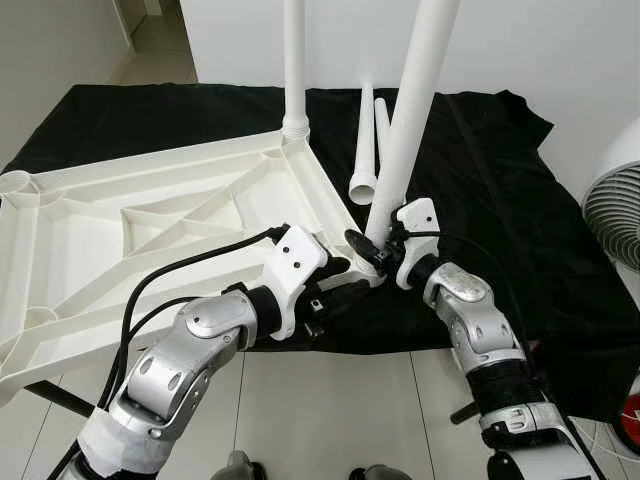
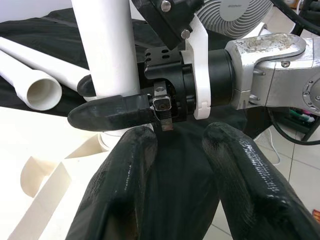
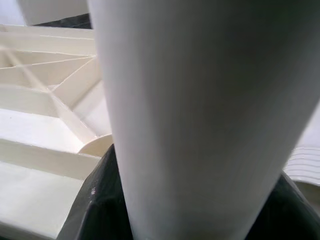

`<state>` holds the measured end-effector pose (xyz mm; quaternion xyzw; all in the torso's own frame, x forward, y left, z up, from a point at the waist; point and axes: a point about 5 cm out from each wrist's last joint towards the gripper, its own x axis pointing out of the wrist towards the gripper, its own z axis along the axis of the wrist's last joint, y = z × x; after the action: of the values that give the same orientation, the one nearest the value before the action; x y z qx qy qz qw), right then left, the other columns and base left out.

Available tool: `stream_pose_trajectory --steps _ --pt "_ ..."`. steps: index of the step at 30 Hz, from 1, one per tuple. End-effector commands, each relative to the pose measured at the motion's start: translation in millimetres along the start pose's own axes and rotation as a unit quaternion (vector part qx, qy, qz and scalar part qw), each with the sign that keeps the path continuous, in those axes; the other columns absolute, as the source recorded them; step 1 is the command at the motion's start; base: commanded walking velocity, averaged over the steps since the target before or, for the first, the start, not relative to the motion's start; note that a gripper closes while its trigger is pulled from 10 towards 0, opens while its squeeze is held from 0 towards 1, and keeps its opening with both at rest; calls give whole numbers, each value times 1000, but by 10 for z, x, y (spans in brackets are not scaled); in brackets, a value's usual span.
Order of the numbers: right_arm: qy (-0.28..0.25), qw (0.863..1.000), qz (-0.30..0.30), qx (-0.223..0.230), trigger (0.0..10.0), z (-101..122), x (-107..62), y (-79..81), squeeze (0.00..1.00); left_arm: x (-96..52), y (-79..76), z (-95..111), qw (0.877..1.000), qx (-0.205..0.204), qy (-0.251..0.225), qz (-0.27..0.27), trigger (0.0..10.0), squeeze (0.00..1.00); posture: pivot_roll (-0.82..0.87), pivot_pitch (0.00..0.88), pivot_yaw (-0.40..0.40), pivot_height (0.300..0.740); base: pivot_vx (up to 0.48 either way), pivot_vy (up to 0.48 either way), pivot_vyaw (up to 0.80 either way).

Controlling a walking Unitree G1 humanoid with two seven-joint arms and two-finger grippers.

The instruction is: Building children table

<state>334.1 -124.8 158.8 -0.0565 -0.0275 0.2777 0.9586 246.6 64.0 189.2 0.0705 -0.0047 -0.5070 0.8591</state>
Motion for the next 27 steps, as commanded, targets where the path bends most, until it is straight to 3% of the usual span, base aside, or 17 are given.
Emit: stream_pose_trajectory --steps 1,8,13,17,21,22,27 --pt "12 997 -62 31 10000 -52 -36 -7 0 -19 0 -2 1000 -2 2 3 10000 0 -52 90 26 740 0 0 0" --pt "3 985 -161 68 10000 -39 -75 258 0 -2 8 -3 1000 1 1 1 10000 0 -58 74 19 740 0 0 0" --pt "-3 975 -208 75 10000 -15 -100 349 0 2 9 0 1000 3 0 0 10000 0 -52 65 14 740 0 0 0" --pt "-8 976 -206 71 10000 26 -101 448 0 -2 5 -1 1000 3 0 0 10000 0 -52 65 14 740 0 0 0" --pt "-5 974 -213 73 10000 39 -115 419 8 -2 -2 -3 1000 3 1 -2 10000 0 -52 61 11 740 0 0 0" --pt "-4 974 -213 74 10000 38 -124 401 1000 -3 -6 -8 1000 3 2 -2 10000 0 -51 59 10 740 0 0 0" --pt "-9 976 -206 72 10000 53 -125 405 1000 -8 -2 -5 1000 4 1 -1 10000 0 -51 59 10 740 0 0 0"
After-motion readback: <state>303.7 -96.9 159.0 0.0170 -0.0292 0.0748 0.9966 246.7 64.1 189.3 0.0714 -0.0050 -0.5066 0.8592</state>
